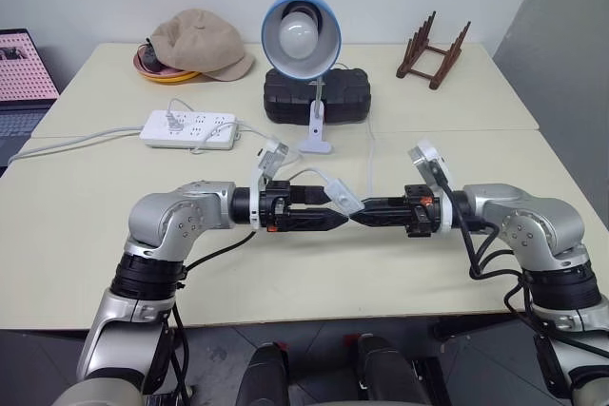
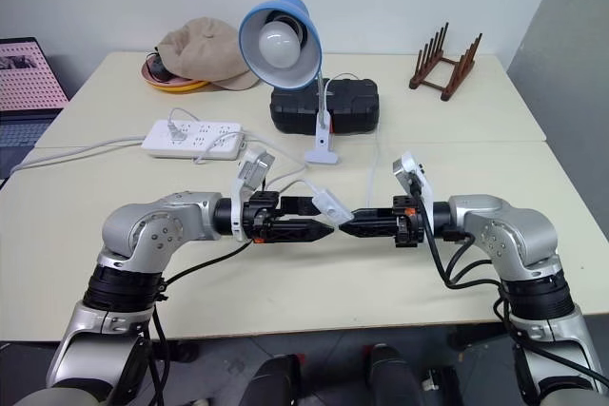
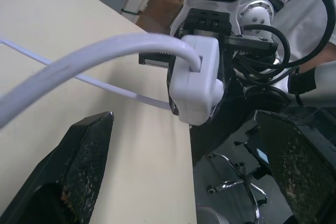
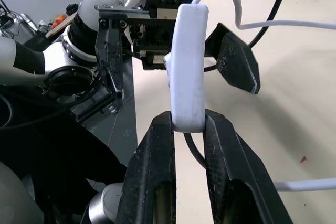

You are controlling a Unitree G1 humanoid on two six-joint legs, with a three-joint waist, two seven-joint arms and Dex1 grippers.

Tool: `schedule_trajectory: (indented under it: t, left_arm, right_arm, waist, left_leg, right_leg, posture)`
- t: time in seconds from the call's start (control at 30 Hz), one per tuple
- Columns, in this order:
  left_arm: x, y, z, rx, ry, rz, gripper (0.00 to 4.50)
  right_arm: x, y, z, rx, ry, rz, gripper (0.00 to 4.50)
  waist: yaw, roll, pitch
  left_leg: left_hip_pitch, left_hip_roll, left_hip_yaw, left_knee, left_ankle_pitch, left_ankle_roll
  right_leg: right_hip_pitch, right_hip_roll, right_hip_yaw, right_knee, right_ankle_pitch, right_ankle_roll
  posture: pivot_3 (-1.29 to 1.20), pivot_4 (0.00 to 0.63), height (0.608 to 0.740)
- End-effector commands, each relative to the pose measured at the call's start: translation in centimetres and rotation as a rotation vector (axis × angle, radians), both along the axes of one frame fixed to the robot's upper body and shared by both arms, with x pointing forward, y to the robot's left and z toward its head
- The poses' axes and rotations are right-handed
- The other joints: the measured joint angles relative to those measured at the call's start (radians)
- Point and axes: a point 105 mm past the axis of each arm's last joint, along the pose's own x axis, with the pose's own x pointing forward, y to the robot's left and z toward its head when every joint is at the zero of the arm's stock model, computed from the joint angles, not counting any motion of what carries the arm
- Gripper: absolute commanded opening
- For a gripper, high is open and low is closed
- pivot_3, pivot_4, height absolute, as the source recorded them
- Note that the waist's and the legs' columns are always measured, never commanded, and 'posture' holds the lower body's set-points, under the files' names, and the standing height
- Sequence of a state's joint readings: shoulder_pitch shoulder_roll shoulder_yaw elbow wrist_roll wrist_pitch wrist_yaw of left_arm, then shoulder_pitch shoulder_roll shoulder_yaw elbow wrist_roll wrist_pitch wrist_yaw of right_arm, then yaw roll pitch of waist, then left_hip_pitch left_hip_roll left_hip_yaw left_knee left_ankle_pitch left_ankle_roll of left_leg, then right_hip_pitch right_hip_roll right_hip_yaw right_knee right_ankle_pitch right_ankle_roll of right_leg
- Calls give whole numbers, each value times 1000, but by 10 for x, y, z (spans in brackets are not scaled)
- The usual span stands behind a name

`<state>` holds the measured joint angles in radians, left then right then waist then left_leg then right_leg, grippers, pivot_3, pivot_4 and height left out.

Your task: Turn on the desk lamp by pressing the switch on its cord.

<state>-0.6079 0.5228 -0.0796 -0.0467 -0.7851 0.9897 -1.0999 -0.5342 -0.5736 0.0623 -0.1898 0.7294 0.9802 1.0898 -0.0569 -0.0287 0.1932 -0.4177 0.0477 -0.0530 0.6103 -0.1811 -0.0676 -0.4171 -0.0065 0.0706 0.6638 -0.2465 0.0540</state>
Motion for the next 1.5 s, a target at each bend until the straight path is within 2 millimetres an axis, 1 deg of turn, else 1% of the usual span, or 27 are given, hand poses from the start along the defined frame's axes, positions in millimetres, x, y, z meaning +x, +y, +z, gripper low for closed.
schedule_trajectory:
  t: [0.03, 0.27, 0.33, 0.37, 0.53, 0.63, 0.67, 0.83, 0.9, 0.93, 1.17, 1.27, 1.3, 1.33, 1.43, 1.5]
  left_arm:
    - [0, 0, 15, -26, -57, -3, 4500]
    - [1, 3, 17, -20, -70, -2, 4500]
    - [1, 4, 18, -20, -74, 2, 4126]
    - [2, 4, 19, -23, -73, 7, 4037]
    - [2, 5, 21, -32, -74, 4, 2943]
    - [3, 3, 21, -37, -74, 3, 2338]
    - [2, 3, 21, -39, -73, 0, 2210]
    - [-2, 4, 20, -36, -68, -19, 1094]
    - [-4, 6, 19, -31, -67, -26, 742]
    - [-5, 7, 18, -31, -66, -26, 635]
    - [-9, 9, 22, -61, -43, -32, 490]
    - [-3, 10, 18, -46, -29, 10, 478]
    - [-3, 11, 17, -47, -24, 15, 1177]
    - [-4, 12, 17, -47, -24, 17, 1218]
    - [-4, 18, 15, -25, -38, 40, 1775]
    - [-4, 25, 13, -10, -46, 76, 2162]
  right_arm:
    - [-9, 2, 8, 17, -24, 43, 362]
    - [-8, 3, 8, 11, -26, 47, 362]
    - [-8, 3, 8, 11, -27, 48, 362]
    - [-8, 3, 8, 10, -27, 48, 362]
    - [-9, 5, 5, 7, -24, 54, 362]
    - [-10, 6, 4, 3, -26, 61, 362]
    - [-11, 6, 4, 1, -26, 62, 362]
    - [-12, 7, 3, -2, -24, 67, 362]
    - [-13, 7, 2, -3, -23, 69, 362]
    - [-14, 7, 2, -3, -24, 68, 362]
    - [-12, 5, 5, -2, -30, 62, 362]
    - [-8, 5, 7, 2, -44, 54, 362]
    - [-7, 6, 8, 4, -48, 53, 362]
    - [-6, 6, 9, 4, -51, 53, 362]
    - [-2, 5, 12, 1, -62, 54, 362]
    - [2, 5, 13, 0, -69, 50, 362]
  waist:
    - [0, 0, 0]
    - [0, 0, 0]
    - [0, 0, 0]
    - [0, 0, 0]
    - [0, 0, 0]
    - [0, 0, 0]
    - [0, 0, 0]
    - [0, 0, 0]
    - [0, 0, 0]
    - [-1, 0, 0]
    - [0, 0, 0]
    - [0, 0, 0]
    - [0, 0, 0]
    - [0, 0, 0]
    - [-1, 0, 0]
    - [-2, 0, 0]
  left_leg:
    - [0, 0, 0, 0, 0, 0]
    - [0, 0, 0, 0, 0, 0]
    - [0, 0, 0, 0, 0, 0]
    - [0, 0, 0, 0, 0, 0]
    - [0, 0, 0, 0, 0, 0]
    - [0, 0, 0, 0, 0, 0]
    - [0, 0, 0, 0, 0, 0]
    - [0, 0, 0, 0, 0, 0]
    - [0, 0, 0, 0, 0, 0]
    - [0, 0, 0, 0, 0, 0]
    - [0, 0, 0, 0, 0, 0]
    - [0, 0, 0, 0, 0, 0]
    - [0, 0, 0, 0, 0, 0]
    - [0, 0, 0, 0, 0, 0]
    - [0, 0, 0, 0, 0, 0]
    - [0, 0, 0, 0, 0, 0]
  right_leg:
    - [0, 0, 0, 0, 0, 0]
    - [0, 0, 0, 0, 0, 0]
    - [0, 0, 0, 0, 0, 0]
    - [0, 0, 0, 0, 0, 0]
    - [0, 0, 0, 0, 0, 0]
    - [0, 0, 0, 0, 0, 0]
    - [0, 0, 0, 0, 0, 0]
    - [0, 0, 0, 0, 0, 0]
    - [0, 0, 0, 0, 0, 0]
    - [0, 0, 0, 0, 0, 0]
    - [0, 0, 0, 0, 0, 0]
    - [0, 0, 0, 0, 0, 0]
    - [0, 0, 0, 0, 0, 0]
    - [0, 0, 0, 0, 0, 0]
    - [0, 0, 0, 0, 0, 0]
    - [0, 0, 0, 0, 0, 0]
  posture:
    - [0, 150, 740]
    - [0, 150, 740]
    - [0, 150, 740]
    - [0, 150, 740]
    - [0, 150, 740]
    - [0, 150, 740]
    - [0, 150, 740]
    - [0, 150, 740]
    - [0, 150, 740]
    - [0, 150, 740]
    - [0, 150, 740]
    - [0, 150, 740]
    - [0, 150, 740]
    - [0, 150, 740]
    - [0, 150, 740]
    - [0, 150, 740]
